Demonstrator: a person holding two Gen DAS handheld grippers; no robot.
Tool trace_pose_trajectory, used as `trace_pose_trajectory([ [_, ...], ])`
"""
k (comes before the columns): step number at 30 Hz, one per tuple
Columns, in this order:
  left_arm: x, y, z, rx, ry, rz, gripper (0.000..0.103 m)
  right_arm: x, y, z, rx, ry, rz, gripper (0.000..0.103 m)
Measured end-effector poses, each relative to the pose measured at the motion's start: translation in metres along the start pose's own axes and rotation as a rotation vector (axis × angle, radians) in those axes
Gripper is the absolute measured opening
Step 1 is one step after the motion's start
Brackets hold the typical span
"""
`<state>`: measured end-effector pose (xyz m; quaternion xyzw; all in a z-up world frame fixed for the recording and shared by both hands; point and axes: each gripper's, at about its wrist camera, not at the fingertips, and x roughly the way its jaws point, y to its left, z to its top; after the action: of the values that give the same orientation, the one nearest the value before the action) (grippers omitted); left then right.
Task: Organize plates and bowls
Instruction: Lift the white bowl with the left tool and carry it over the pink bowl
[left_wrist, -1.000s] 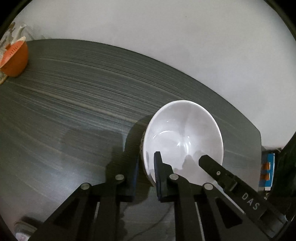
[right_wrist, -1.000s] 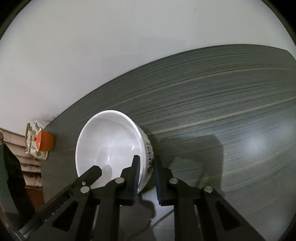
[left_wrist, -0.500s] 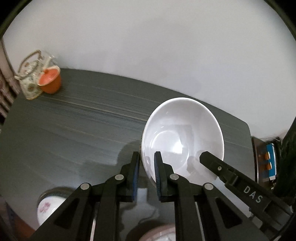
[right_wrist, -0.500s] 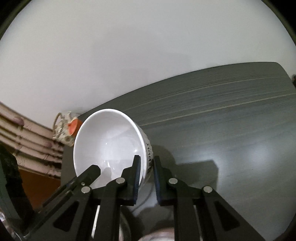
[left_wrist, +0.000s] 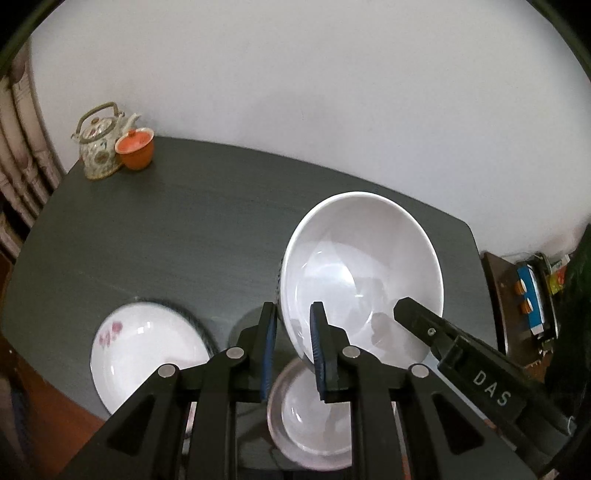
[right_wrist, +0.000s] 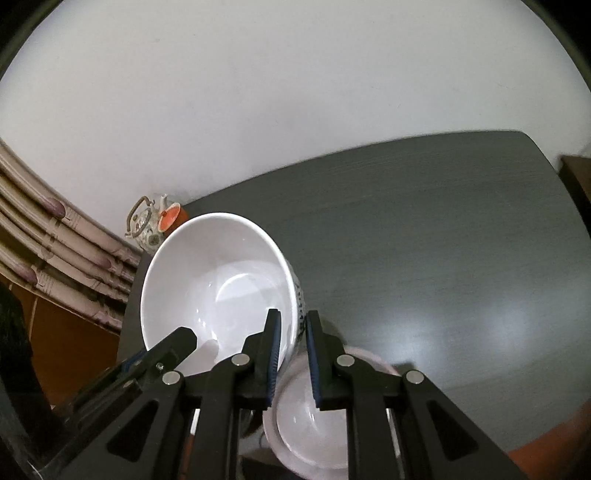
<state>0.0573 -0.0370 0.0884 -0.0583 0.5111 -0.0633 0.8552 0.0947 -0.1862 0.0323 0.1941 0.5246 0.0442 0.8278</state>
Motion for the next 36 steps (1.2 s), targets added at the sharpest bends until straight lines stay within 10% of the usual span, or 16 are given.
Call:
trace_pose_trajectory([
  [36, 0.029, -0.004, -0.067, -0.008, 0.217, -0.031, 0.015, 0.035, -0.022, -0.062, 0.087, 0.11, -0.069, 0.015],
])
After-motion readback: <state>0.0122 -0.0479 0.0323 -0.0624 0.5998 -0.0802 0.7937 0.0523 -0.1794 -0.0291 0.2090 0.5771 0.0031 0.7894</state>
